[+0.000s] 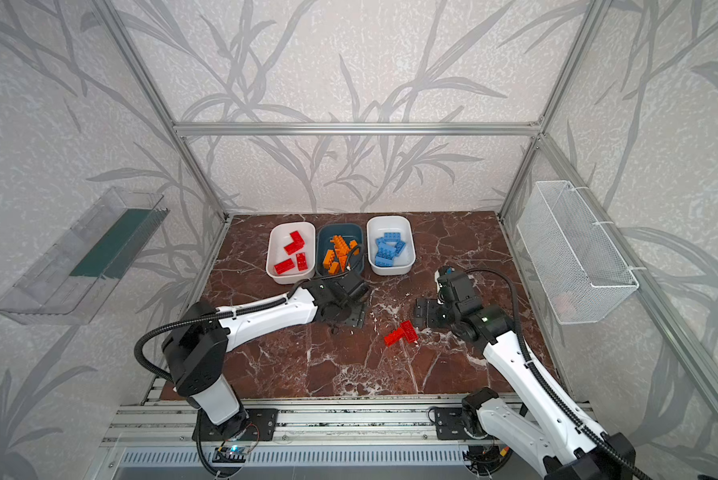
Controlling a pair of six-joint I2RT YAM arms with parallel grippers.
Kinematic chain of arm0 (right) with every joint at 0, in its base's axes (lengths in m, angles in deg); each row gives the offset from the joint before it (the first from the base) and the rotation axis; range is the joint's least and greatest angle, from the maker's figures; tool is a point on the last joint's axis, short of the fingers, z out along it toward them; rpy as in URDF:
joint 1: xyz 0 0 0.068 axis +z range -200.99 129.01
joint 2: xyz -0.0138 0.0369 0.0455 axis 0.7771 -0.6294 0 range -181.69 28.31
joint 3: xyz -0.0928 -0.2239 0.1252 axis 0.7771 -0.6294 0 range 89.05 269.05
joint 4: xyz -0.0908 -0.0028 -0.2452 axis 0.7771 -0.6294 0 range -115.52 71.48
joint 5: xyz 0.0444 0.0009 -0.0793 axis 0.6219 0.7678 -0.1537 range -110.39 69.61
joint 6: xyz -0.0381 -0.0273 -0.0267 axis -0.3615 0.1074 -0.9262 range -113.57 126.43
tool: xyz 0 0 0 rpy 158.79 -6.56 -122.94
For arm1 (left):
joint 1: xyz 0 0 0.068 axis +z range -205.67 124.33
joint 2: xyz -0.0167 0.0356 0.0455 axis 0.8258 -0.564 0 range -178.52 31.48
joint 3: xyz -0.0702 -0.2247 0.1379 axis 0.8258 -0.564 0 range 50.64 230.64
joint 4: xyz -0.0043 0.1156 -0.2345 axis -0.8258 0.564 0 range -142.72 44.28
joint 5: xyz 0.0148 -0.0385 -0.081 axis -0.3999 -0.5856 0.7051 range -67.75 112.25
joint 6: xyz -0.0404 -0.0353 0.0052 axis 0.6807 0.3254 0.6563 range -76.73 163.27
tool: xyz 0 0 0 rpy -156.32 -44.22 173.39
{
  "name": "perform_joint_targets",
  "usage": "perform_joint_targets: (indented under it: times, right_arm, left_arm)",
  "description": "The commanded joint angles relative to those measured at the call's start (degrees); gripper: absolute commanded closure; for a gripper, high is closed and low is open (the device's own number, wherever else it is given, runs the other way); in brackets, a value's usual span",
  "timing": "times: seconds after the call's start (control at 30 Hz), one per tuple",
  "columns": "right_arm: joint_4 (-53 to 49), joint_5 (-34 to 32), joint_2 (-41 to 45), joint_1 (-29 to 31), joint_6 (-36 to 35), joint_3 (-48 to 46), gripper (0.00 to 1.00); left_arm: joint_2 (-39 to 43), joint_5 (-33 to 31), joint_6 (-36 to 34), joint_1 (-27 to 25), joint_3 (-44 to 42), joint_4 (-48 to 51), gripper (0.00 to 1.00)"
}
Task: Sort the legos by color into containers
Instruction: 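Move the left gripper back to the last red bricks and grasp one, then carry the red brick with the left gripper into the white tub and release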
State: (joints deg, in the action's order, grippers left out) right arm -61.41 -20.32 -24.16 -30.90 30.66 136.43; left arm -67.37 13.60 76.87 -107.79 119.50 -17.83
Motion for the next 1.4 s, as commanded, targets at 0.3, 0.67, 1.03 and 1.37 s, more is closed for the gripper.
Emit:
perform_joint_targets:
  times: [0.3,0.67,1.03,1.37]
  right_arm:
    - [-1.73,6.78,4.55,-9.53,2.14,-2.81,0.01]
    - [-2.63,8.45,7.33,-9.73,1.55,-2.87,0.01]
    - [-2.72,8.76,8.56,-9.73,1.00,-3.34,0.01]
    - [-1.77,10.51,9.74,-9.73,0.82,-3.74,0.01]
  left_arm:
    - [-8.75,0.54,-8.15,-10.55,8.27,-6.76,0.19]
    - [-16.13,3.63,-10.00,-10.79,13.01,-7.30,0.26]
    - [-20.68,5.78,-9.95,-9.98,15.73,-7.13,0.49]
    - [-14.68,0.32,-4.23,-6.29,12.35,-0.93,0.80]
